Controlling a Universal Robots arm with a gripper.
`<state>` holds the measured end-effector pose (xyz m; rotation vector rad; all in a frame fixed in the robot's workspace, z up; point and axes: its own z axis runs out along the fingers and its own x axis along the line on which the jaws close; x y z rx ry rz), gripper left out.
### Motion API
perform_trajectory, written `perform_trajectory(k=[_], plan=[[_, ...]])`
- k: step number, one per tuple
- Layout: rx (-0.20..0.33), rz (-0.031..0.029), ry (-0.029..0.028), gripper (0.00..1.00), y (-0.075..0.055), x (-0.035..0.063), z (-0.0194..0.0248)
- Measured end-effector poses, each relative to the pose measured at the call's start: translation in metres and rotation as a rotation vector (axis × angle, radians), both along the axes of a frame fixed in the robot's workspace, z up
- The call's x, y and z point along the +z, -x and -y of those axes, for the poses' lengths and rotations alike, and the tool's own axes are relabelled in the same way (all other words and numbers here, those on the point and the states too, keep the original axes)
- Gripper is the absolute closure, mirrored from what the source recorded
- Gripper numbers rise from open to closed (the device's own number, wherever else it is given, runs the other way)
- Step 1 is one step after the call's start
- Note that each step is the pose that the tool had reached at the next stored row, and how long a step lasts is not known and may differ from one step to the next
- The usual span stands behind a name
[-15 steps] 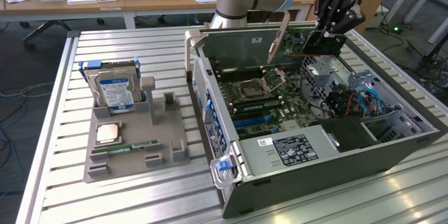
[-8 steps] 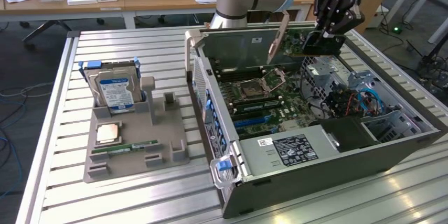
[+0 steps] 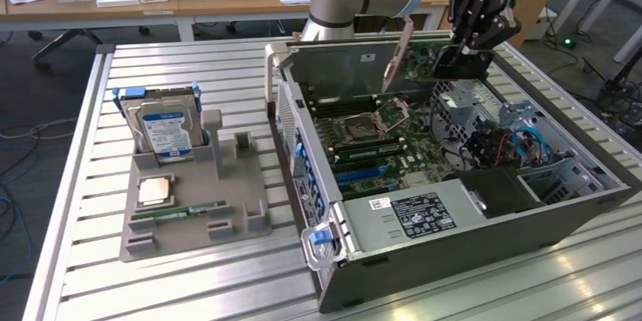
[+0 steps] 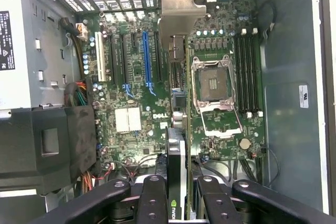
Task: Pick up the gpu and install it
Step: 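Insert the gpu into the slot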
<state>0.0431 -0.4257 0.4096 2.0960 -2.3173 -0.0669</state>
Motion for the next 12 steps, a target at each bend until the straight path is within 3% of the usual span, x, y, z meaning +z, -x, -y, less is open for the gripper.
perform_trajectory(k=[12], plan=[[0.001, 0.0036, -0.0002, 0.73, 0.0009, -0.0013, 0.0000]])
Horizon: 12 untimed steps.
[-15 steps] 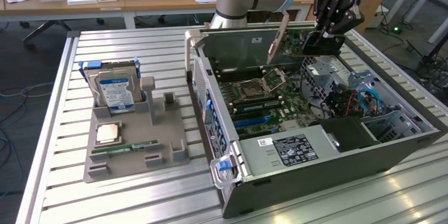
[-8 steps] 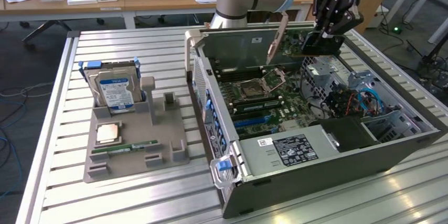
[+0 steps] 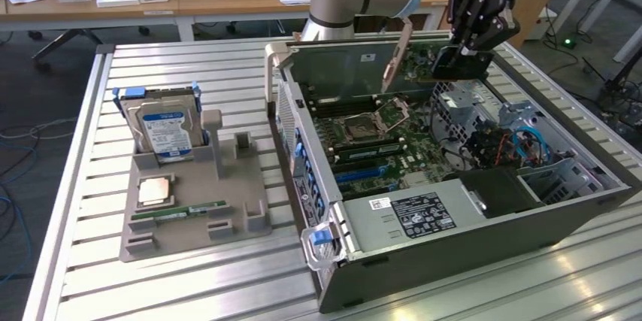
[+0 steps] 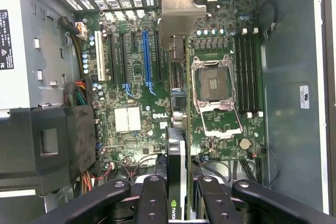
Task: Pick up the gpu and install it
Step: 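Insert the gpu into the slot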
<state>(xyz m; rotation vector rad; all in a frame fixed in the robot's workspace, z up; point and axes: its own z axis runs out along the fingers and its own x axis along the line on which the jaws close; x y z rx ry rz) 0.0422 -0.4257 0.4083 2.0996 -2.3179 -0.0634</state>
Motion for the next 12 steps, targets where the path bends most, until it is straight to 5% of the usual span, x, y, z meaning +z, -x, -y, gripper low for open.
perform_trajectory(k=[12], plan=[[0.000, 0.0012, -0.0001, 0.73, 0.0012, -0.0017, 0.0000]])
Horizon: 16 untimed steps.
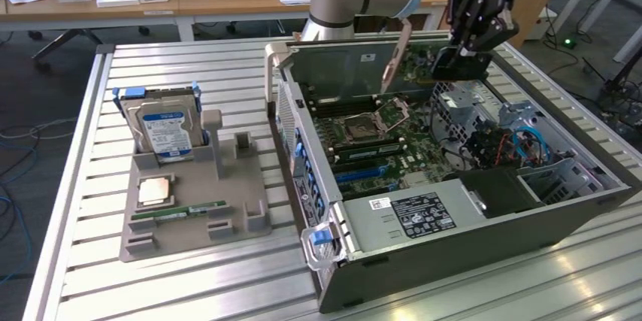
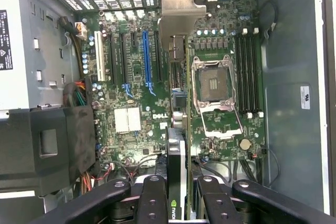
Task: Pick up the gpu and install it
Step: 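Insert the gpu into the slot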
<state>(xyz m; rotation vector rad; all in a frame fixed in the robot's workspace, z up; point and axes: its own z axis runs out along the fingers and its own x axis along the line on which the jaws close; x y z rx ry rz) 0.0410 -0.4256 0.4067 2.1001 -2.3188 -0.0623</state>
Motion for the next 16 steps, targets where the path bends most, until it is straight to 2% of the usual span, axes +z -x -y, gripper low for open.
perform_trajectory(k=[4, 12, 16], plan=[[0.000, 0.0032, 0.0001, 0.73, 0.002, -0.0024, 0.0000], [0.003, 0.0249, -0.0002, 0.73, 0.013, -0.0081, 0.0000], [0.004, 0.0308, 0.0000, 0.73, 0.018, -0.0096, 0.0000]])
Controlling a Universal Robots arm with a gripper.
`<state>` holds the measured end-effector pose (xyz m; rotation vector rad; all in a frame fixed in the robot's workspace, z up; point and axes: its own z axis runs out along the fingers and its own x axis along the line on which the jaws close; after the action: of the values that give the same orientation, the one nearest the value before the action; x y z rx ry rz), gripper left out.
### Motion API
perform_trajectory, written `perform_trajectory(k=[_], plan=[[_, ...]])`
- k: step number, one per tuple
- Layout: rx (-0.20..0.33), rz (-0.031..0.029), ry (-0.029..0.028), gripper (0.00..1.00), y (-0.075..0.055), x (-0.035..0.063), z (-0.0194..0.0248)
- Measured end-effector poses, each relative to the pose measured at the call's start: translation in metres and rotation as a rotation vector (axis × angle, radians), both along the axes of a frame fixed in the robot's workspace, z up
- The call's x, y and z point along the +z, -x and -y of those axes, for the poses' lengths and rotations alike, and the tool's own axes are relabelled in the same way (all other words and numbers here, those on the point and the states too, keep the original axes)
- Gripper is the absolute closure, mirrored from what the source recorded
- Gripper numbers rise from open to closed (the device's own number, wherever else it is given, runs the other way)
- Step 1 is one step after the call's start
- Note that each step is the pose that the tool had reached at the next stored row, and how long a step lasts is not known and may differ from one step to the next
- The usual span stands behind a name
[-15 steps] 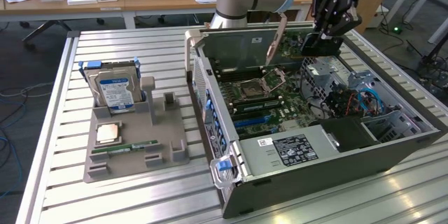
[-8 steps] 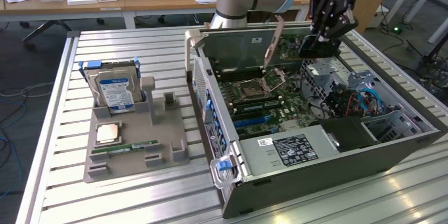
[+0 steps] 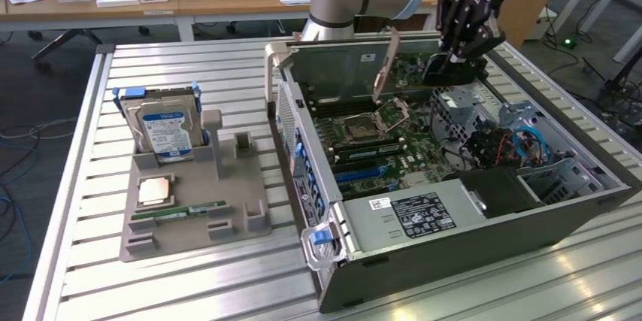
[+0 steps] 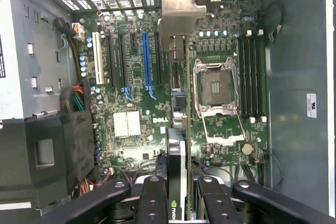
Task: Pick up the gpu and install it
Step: 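Insert the gpu into the slot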
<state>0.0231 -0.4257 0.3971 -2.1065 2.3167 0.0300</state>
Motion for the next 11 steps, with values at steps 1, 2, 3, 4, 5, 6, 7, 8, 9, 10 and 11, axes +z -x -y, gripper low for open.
perform_trajectory(k=[1, 2, 3, 4, 5, 6, 7, 8, 9, 10, 11], plan=[[0.000, 0.0005, 0.0000, 0.73, 0.0014, -0.0004, 0.0000], [0.000, 0.0011, -0.0001, 0.73, 0.0028, -0.0008, 0.0000], [0.000, 0.0017, 0.0000, 0.73, 0.0040, -0.0012, 0.0000], [0.000, 0.0021, 0.0001, 0.73, 0.0052, -0.0017, 0.0000], [0.000, 0.0025, 0.0001, 0.73, 0.0063, -0.0023, 0.0000], [0.000, 0.0029, 0.0000, 0.73, 0.0072, -0.0030, 0.0000], [0.000, 0.0030, 0.0000, 0.73, 0.0078, -0.0035, 0.0000], [0.000, 0.0030, 0.0000, 0.73, 0.0079, -0.0036, 0.0000], [0.000, 0.0029, 0.0001, 0.73, 0.0079, -0.0035, 0.0000], [0.000, 0.0029, 0.0002, 0.73, 0.0079, -0.0035, 0.0000], [0.000, 0.0030, 0.0001, 0.73, 0.0079, -0.0036, 0.0000]])
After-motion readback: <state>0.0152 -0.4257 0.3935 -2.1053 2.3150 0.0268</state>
